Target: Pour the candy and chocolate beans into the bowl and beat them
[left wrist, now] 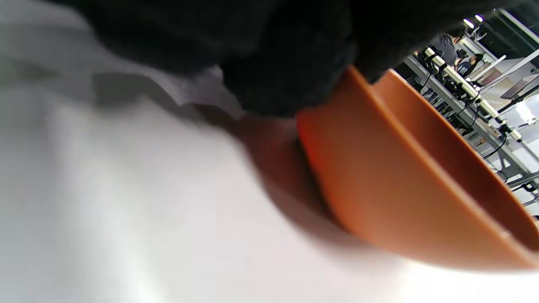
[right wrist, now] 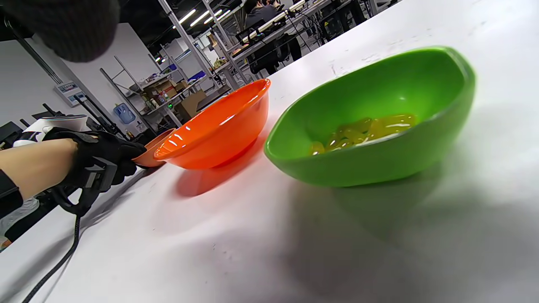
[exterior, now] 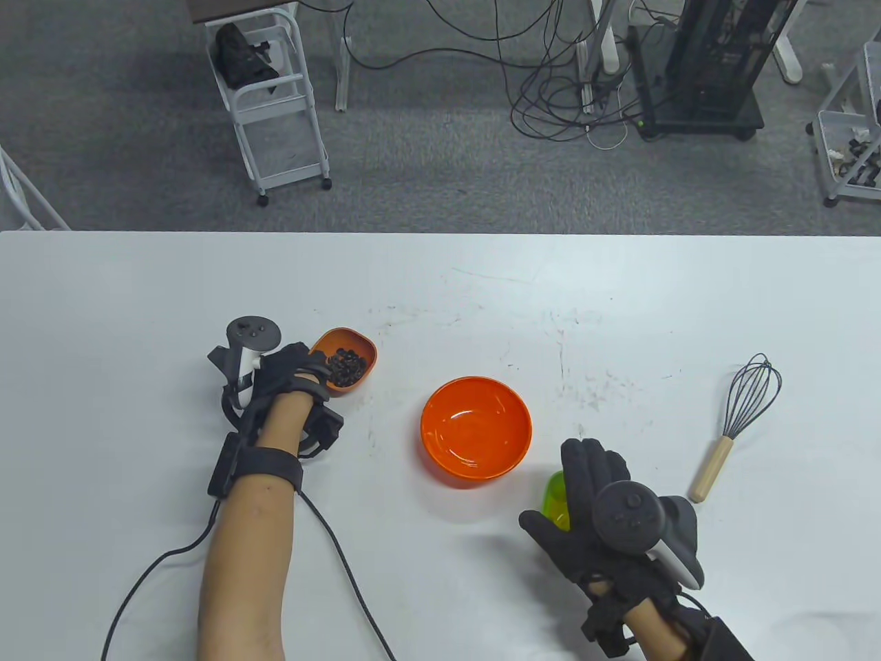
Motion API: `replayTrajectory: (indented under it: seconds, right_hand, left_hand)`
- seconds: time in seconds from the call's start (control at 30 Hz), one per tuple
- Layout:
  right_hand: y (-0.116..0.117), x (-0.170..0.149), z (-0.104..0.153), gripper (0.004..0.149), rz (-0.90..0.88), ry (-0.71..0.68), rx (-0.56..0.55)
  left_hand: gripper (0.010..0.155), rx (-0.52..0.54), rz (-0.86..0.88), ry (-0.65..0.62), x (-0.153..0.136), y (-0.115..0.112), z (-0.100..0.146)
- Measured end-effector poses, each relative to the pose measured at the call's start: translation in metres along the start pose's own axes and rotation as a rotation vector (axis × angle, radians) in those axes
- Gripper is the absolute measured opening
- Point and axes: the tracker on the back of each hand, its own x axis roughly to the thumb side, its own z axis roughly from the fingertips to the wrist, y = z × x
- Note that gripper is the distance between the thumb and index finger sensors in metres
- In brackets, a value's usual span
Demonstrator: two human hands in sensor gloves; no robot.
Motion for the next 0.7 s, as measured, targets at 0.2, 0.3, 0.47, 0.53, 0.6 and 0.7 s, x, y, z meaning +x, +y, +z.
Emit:
replayTrajectory:
  seconds: [0.2,0.3,0.47,0.53,0.6,0.7]
  right_hand:
    - [-0.002,-0.002,-0.001,0.103,-0.032,-0.003,0.000]
    - [-0.001,-0.003,-0.002,0.102,-0.051,-0.002,0.019]
    - [-0.003,-0.002,0.001,0.102,-0.046,-0.010,-0.001]
    - [-0.002,-0.002,0.002,0.102,-0.047,-0.015,0.003]
    - [-0.001,-0.001,0.002,0.102,-0.044,-0.017,0.011]
    - [-0.001,-0.002,0.002,0.102,-0.046,-0.015,0.017]
  left_hand:
    - [0.048,0.065,-0.106,-0.063,0.018,0.003,0.014]
    - [0.048,0.084,-0.152,-0.120,0.034,0.002,0.029]
    - [0.046,0.109,-0.206,-0.234,0.069,-0.006,0.061]
    - [0.046,0.111,-0.249,-0.264,0.081,-0.011,0.074]
    - [0.046,0.080,-0.263,-0.286,0.092,-0.018,0.084]
    - [0.045,0.051,-0.268,-0.311,0.105,-0.030,0.099]
